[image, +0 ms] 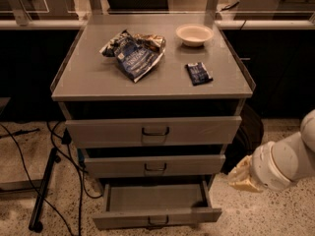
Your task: Close bottom drawer
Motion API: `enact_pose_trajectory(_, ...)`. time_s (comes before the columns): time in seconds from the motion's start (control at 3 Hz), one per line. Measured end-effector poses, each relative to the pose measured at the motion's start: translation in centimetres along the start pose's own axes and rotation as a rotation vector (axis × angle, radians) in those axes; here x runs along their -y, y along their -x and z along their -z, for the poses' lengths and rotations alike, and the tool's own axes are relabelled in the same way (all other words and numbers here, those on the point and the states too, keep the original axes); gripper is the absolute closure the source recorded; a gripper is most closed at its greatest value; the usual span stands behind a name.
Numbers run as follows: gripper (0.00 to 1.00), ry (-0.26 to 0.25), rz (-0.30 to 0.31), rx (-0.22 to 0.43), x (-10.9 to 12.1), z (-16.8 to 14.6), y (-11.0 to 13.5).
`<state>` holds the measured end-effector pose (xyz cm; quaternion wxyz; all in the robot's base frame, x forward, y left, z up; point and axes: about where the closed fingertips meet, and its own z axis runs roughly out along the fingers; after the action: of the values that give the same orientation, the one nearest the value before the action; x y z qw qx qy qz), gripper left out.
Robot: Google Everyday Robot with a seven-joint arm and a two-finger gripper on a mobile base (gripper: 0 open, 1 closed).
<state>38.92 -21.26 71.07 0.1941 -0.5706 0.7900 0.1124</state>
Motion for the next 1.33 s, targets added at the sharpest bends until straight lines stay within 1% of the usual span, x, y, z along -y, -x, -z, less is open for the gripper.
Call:
enact_pose_trajectory(0.33, 1.00, 0.021, -0.005, 0.022, -1.6, -4.2, -3.1)
enact_pose_trajectory(0.67, 1.00, 0.049, -0.015, 0.059, -3.6, -9.9, -6.6)
enact_pose_trajectory(1.0, 1.00, 0.120, -0.041, 0.101, -5.7, -17.5, -10.3)
enact_pose_trajectory(1.33, 1.00, 0.120, -0.041, 0.101, -5.7, -17.5, -10.3)
